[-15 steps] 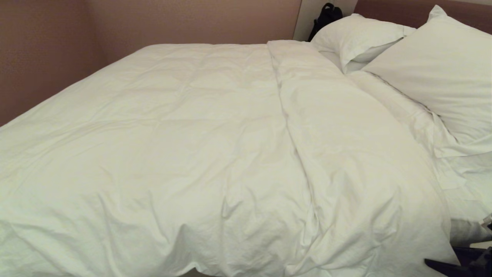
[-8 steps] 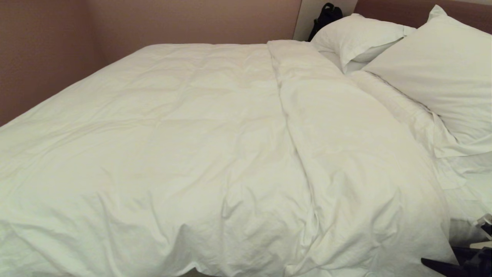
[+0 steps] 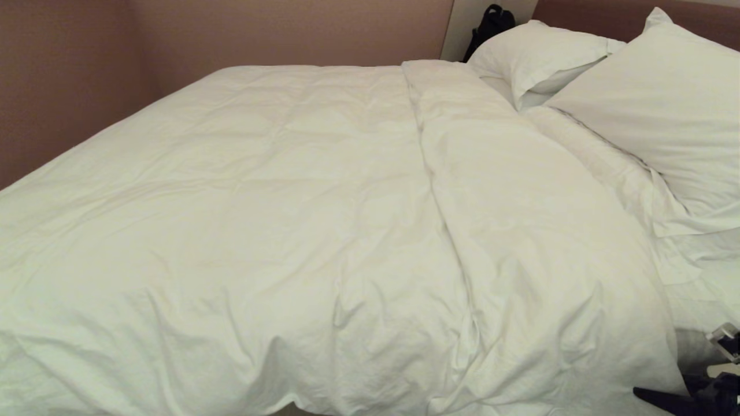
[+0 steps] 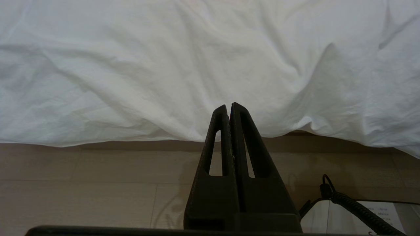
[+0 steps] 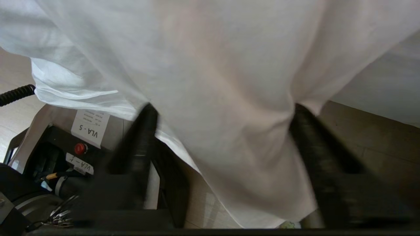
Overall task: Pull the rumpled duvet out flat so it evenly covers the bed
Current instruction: Flatten the corners of the folded blanket
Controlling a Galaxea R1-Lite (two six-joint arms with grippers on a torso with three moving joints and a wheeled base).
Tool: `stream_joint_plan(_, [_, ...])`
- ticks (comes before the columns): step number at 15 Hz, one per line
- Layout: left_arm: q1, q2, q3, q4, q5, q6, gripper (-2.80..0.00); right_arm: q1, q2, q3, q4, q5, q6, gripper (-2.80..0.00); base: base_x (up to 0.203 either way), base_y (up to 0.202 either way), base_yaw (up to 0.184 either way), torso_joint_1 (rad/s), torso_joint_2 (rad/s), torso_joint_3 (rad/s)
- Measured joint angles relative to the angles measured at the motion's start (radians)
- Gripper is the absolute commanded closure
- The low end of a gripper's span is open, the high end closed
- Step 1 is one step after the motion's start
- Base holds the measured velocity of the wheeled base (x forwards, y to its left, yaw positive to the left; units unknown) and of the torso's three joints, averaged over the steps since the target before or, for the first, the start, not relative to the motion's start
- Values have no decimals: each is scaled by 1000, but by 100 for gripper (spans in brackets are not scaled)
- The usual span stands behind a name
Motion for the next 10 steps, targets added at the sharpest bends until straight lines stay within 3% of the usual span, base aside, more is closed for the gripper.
stream_joint_plan(10, [0,0,0,0,0,0,0,-1,-11,0,3,-16,1,0,0,0,0,0,0,0])
